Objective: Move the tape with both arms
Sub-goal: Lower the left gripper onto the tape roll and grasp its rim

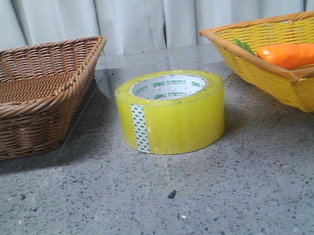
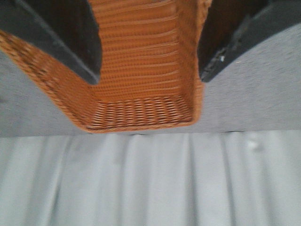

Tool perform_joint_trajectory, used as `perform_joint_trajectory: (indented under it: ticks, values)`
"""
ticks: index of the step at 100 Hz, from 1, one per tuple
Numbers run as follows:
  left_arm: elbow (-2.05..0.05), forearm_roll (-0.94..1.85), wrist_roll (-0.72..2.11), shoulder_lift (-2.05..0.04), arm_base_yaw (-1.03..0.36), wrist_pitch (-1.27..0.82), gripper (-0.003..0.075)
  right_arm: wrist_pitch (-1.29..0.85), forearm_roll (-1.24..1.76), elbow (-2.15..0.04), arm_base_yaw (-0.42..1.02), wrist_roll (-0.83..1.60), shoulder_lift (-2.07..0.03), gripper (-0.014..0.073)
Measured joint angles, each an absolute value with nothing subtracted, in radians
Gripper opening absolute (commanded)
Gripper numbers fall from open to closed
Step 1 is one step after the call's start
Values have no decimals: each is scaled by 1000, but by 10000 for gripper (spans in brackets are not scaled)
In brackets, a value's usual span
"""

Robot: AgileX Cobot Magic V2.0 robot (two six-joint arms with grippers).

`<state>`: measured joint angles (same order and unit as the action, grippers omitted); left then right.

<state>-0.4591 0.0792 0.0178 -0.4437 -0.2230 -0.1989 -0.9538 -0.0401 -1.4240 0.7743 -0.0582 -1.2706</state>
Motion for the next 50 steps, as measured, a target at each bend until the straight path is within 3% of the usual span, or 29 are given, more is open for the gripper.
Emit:
perform_joint_trajectory:
  ticks: [50]
  values:
    - [-728, 79, 24, -954, -737, -200, 431, -875, -54, -1234, 774, -90, -810, -65]
